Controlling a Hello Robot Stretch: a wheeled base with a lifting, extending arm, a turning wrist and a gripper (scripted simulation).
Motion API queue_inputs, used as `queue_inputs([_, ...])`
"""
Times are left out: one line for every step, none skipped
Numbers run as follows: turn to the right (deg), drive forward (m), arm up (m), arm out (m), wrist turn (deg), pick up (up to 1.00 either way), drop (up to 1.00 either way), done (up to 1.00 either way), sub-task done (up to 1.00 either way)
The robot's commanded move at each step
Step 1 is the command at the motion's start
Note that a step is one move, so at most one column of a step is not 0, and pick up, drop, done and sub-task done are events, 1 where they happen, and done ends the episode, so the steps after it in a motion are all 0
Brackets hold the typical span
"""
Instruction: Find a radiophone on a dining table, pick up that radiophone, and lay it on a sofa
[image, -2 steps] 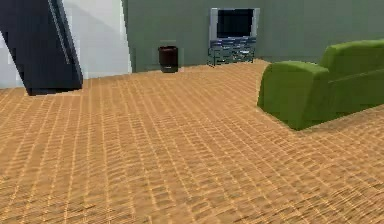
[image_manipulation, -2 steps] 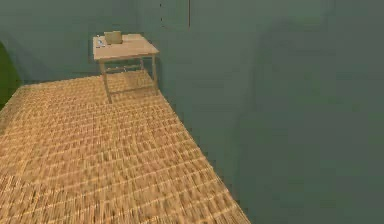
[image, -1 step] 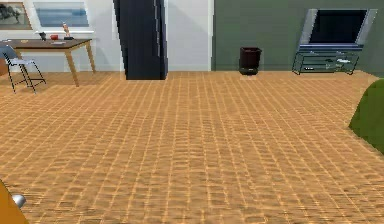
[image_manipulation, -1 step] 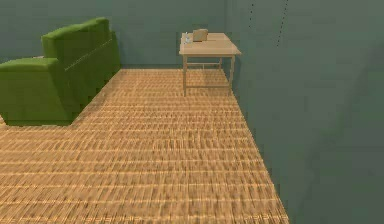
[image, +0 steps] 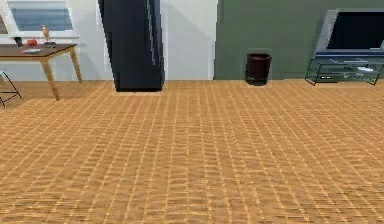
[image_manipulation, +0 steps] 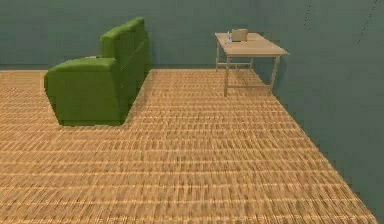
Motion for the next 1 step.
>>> queue_inputs([-30.0, 0.00, 0.00, 0.00, 0.0, 0.00, 0.00, 0.00, 0.00])
